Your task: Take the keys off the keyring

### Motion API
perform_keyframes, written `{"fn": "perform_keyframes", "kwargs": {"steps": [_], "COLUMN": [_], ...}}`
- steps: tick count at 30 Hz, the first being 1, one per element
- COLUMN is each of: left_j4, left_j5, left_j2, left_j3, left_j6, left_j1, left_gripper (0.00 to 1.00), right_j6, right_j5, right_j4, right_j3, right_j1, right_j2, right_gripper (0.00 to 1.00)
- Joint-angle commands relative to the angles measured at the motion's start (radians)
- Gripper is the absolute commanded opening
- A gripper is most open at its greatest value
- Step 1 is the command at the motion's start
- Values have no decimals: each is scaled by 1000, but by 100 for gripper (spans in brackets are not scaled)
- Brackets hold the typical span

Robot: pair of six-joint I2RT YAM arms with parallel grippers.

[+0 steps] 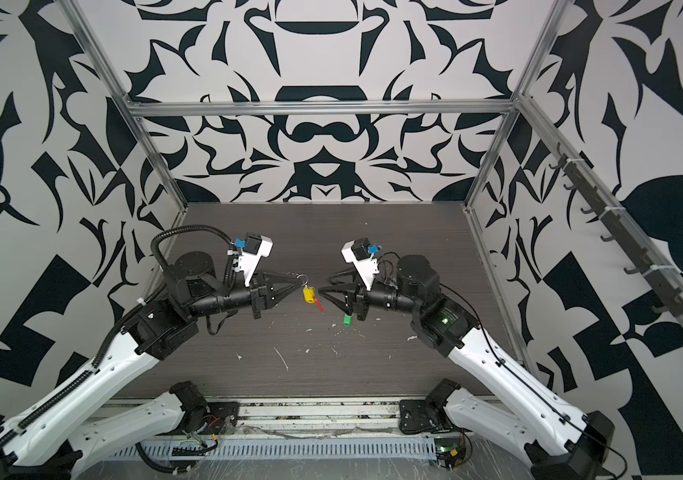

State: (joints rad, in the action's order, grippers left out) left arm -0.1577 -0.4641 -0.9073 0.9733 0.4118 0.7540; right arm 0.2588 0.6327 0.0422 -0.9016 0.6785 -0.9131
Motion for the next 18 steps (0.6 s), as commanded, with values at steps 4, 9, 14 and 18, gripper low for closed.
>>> {"fn": "perform_keyframes", "kwargs": {"steps": [4,9,14,18], "left_j4": [60,79,116,133], "left_j5": [-47,-45,-31,-38], "left_j2": [27,31,41,39], "left_j3": [-13,-21,-43,-48], "left_j6": [-3,-2,1,4], "left_j1": [2,2,3,4], "left_gripper": [0,0,0,0], "right_j6": [5,-3,-22,-33], "right_j5": [19,29,34,17], "right_j4": [-80,-85,-88,-91], "right_j3": [6,0,-9,-16], "right_j1": [12,26,64,89], "right_j2": [-4,-19,-33,-47], "right_gripper": [45,45,47,47]}}
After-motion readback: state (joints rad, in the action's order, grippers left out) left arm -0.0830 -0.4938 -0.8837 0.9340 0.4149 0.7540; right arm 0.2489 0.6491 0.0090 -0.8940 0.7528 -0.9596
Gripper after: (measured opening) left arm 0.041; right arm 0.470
